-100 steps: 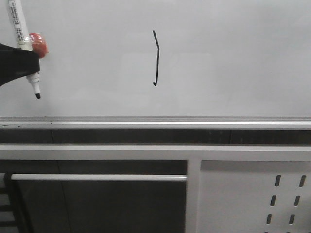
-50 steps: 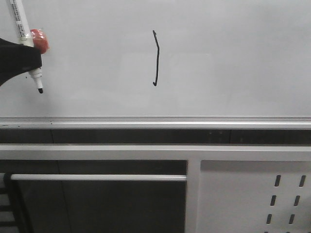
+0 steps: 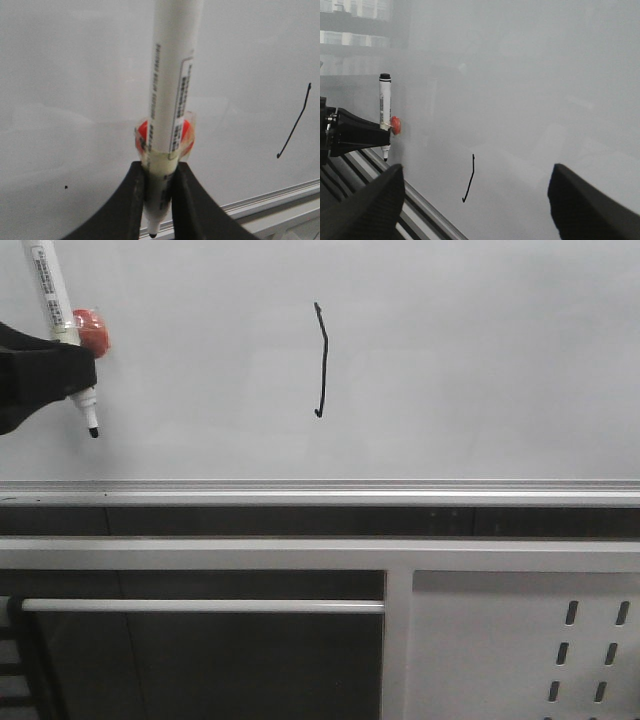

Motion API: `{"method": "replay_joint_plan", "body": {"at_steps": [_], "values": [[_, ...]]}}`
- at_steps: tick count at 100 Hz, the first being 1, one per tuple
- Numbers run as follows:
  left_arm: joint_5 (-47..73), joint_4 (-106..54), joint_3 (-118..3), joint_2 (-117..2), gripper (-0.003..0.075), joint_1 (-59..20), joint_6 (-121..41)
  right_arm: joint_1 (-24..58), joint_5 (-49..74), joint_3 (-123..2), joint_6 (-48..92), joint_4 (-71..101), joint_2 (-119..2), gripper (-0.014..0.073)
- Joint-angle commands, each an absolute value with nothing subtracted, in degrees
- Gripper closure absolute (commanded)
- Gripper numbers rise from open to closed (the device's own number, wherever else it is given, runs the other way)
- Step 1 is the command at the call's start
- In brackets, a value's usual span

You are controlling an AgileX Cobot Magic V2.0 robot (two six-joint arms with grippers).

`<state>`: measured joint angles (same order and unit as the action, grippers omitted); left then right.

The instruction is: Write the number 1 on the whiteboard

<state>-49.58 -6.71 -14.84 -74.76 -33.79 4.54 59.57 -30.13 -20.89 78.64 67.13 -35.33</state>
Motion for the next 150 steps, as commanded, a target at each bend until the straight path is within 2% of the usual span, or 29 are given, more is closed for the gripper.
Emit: {"method": "replay_joint_plan", "body": {"at_steps": [1,95,150], "values": [[-55.5,-7.1,-16.3,-74.4,0.0738,-34.1,5.0,59.4,-31.6,-22.3,79.3,65.2,-35.2,0.0057],[-62.5,-5.9,-16.4,-82.3,0.0738,-34.1,5.4,59.4,-31.6,-22.3,79.3,65.2,-35.2,0.0057],[-58.4,-11.9,-19.3,-82.3,0.0738,-34.1,5.7,59.4,-31.6,-22.3,79.3,65.2,-35.2,0.0057]]}}
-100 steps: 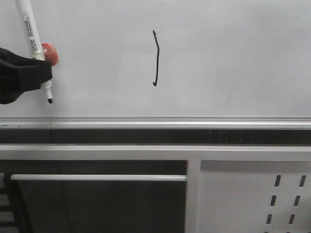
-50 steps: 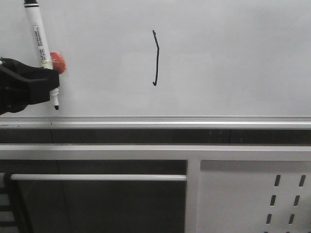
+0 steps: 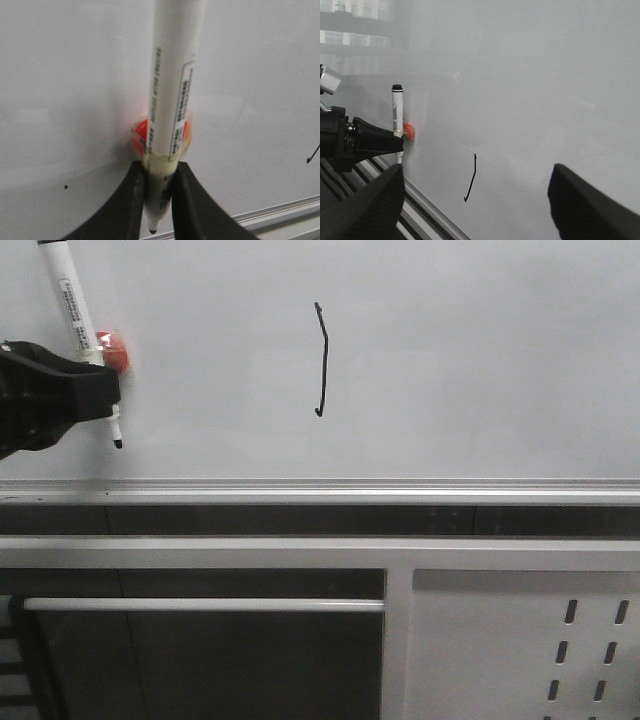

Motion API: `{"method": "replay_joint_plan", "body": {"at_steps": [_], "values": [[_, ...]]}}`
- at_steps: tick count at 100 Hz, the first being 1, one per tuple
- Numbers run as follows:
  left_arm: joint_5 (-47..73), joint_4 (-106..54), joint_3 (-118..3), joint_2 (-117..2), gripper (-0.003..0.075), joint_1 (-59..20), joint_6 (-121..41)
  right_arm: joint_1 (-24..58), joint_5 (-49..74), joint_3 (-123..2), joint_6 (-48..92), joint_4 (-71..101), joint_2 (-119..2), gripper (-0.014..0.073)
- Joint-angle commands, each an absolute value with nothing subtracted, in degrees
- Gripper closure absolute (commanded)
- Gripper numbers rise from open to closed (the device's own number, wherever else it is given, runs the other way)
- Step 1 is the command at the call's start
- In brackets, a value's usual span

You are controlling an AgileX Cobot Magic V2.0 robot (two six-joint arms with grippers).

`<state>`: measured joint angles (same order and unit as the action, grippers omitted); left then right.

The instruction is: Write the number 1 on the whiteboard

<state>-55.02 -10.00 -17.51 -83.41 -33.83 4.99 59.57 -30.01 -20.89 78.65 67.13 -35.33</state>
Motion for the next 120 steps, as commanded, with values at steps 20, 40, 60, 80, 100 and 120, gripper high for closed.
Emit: {"method": "replay_joint_plan", "body": {"at_steps": [20,40,60,80,100,120], "values": [[-58.4,-11.8,-19.3,-82.3,0.0738,-34.1,5.7,59.4,-31.6,-22.3,79.3,65.2,-35.2,0.0057],[-59.6,-9.8,-19.3,-82.3,0.0738,-34.1,5.7,59.4,-31.6,-22.3,79.3,65.2,-35.2,0.0057],[-61.4,-9.0,-19.3,-82.3,0.0736,-34.1,5.7,59.4,-31.6,-22.3,79.3,65.2,-35.2,0.0057],[-61.5,-9.0,-19.3,-82.3,0.0736,-34.1,5.7,59.4,-31.6,-22.3,79.3,65.2,-35.2,0.0057],[-61.5,-9.0,-19.3,-82.3,0.067,-34.1,5.7,59.4,-31.6,-22.3,79.3,65.2,-35.2,0.0057],[-61.5,-9.7,-19.3,-82.3,0.0479,-34.1,5.7,59.4,-31.6,-22.3,79.3,65.2,-35.2,0.0057]]}}
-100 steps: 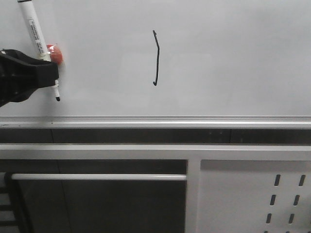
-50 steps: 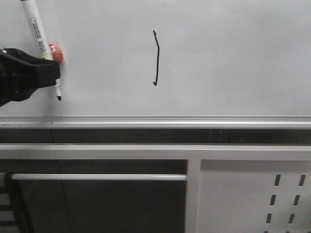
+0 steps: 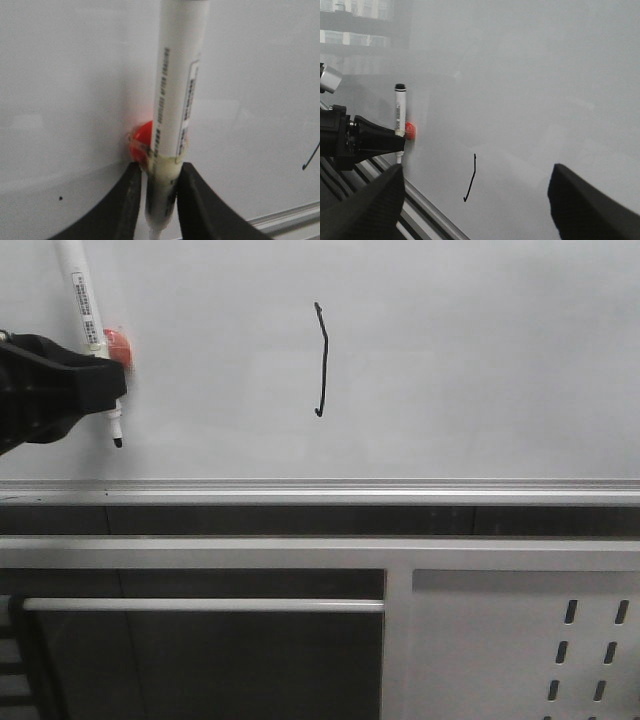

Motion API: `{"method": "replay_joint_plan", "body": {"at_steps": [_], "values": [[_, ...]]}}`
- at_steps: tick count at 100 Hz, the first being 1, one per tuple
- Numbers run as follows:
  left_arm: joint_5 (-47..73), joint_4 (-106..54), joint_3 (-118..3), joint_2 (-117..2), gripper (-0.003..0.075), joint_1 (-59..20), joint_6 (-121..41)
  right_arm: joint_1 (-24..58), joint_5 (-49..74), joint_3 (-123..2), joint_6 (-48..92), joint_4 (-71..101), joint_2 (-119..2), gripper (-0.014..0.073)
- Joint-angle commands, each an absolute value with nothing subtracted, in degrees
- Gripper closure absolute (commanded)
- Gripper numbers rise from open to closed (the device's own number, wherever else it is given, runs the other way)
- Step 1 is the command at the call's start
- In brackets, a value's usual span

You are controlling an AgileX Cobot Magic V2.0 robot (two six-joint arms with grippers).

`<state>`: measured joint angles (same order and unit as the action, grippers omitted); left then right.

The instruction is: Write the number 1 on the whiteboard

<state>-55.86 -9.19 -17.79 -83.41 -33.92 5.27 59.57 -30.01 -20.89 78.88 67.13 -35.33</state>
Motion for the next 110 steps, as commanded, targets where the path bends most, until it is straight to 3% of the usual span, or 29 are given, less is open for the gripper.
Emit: {"method": "replay_joint_plan", "body": {"at_steps": [1,40,57,93,110], "values": [[-61.5,-9.8,-19.3,-82.3,0.0471,-34.1,5.7,59.4,-31.6,-22.3,79.3,65.2,-35.2,0.0057],[-67.1,-10.3,-15.8,-82.3,0.0439,-34.1,5.7,59.4,-32.5,-22.3,79.3,65.2,-35.2,0.0057],[-70.4,-7.5,-14.6,-82.3,0.0377,-34.1,5.7,59.4,-32.5,-22.3,79.3,65.2,-35.2,0.0057],[-70.6,-2.6,-13.4,-82.3,0.0377,-34.1,8.3,59.4,-32.5,-22.3,79.3,65.2,-35.2,0.0057],[-78.1,-2.6,-8.3,-82.3,0.0377,-34.1,11.5,59.4,-32.5,-22.3,79.3,65.3,-35.2,0.0057]]}}
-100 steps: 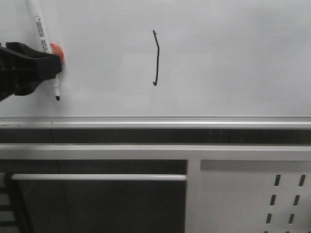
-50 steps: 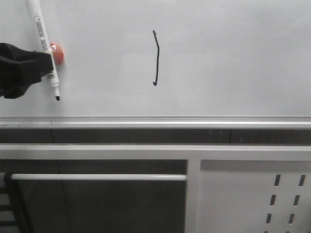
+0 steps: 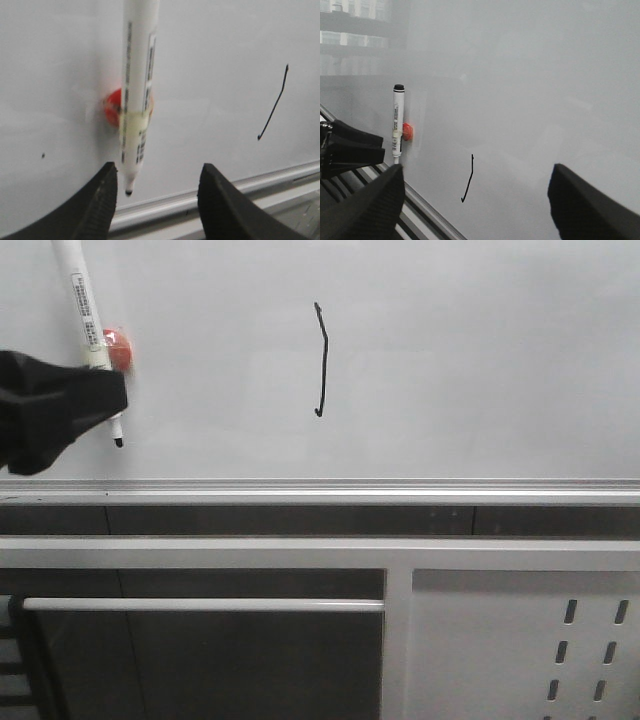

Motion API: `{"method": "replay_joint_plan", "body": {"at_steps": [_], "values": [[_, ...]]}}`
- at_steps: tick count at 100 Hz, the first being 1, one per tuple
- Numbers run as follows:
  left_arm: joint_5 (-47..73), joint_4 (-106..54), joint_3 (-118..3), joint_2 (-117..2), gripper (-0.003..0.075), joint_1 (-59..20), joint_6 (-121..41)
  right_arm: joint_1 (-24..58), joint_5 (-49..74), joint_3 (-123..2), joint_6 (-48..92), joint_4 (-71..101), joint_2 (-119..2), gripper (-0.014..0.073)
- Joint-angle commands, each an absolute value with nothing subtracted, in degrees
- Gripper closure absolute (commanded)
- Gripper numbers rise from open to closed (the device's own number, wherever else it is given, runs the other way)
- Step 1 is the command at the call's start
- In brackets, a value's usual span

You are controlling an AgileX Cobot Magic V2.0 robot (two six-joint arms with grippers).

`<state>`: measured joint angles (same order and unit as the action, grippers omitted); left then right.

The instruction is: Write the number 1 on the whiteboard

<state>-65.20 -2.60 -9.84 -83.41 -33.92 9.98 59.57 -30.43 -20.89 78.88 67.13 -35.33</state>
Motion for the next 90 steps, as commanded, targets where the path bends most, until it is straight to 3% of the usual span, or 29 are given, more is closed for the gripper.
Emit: {"method": "replay_joint_plan", "body": {"at_steps": [1,28,37,51,77,90], "values": [[-78.1,-2.7,-7.9,-82.2,0.0377,-34.1,11.7,59.4,-32.5,-22.3,79.3,65.3,-35.2,0.0057],[-78.1,-1.4,-2.3,-78.1,0.0414,-34.1,11.7,59.4,-32.5,-22.3,79.3,65.3,-35.2,0.0057],[-78.1,0.0,-1.3,-75.6,0.0507,-34.1,11.7,59.4,-32.5,-22.3,79.3,65.6,-35.2,0.0057],[-78.1,2.8,0.4,-71.4,0.0741,-34.1,11.7,59.4,-32.5,-22.3,79.3,68.2,-35.2,0.0057],[-78.0,5.8,1.5,-66.7,0.0738,-34.1,11.7,59.4,-32.4,-22.3,79.7,68.8,-35.2,0.0064],[-78.0,2.8,1.5,-65.3,0.0738,-34.1,10.7,59.4,-30.9,-22.3,80.8,68.8,-35.2,0.0135]]}}
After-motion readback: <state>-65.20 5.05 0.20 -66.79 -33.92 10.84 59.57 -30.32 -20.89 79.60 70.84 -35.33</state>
